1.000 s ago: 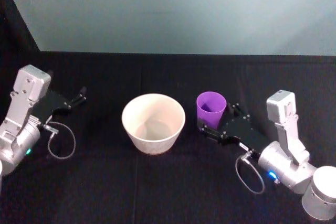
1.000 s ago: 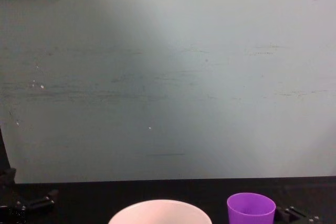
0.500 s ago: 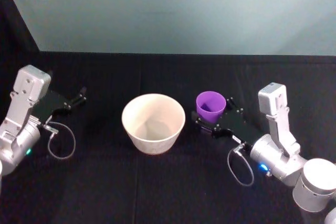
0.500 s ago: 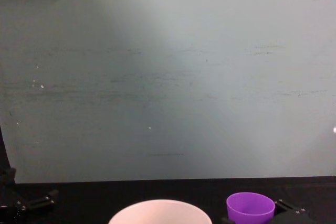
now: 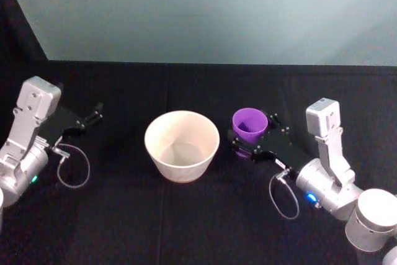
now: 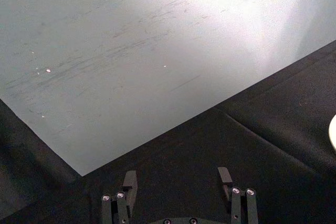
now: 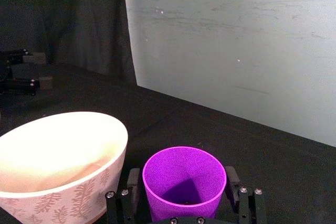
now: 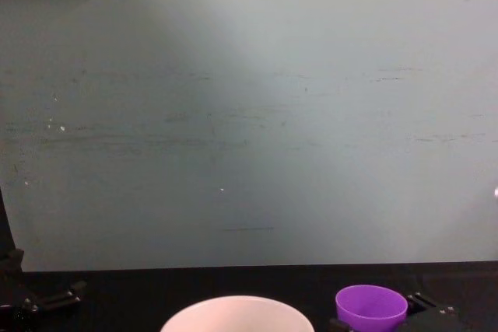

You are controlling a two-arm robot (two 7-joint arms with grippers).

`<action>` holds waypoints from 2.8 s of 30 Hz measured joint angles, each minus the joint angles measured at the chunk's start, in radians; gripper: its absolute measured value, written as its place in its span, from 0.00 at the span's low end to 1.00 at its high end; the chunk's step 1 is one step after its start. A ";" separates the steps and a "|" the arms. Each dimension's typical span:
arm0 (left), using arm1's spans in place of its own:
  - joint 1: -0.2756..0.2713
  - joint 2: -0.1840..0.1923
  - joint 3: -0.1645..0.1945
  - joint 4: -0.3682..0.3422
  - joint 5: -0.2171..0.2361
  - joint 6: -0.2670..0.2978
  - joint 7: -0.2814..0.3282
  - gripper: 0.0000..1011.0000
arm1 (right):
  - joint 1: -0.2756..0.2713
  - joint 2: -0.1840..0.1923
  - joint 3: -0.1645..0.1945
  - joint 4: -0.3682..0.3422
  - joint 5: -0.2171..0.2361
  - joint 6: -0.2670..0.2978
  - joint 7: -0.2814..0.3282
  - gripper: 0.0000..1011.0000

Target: Pick up the cup and pour the mung beans from the cup into the bowl.

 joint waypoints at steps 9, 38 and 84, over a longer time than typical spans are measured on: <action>0.000 0.000 0.000 0.000 0.000 0.000 0.000 0.99 | 0.000 0.001 -0.001 -0.001 0.002 0.000 0.000 0.85; 0.000 0.000 0.000 0.000 0.000 0.000 0.000 0.99 | -0.069 0.057 0.081 -0.229 0.017 0.141 -0.008 0.72; 0.000 0.000 0.000 0.000 0.000 0.000 0.000 0.99 | -0.038 0.190 0.217 -0.622 0.138 0.530 -0.081 0.72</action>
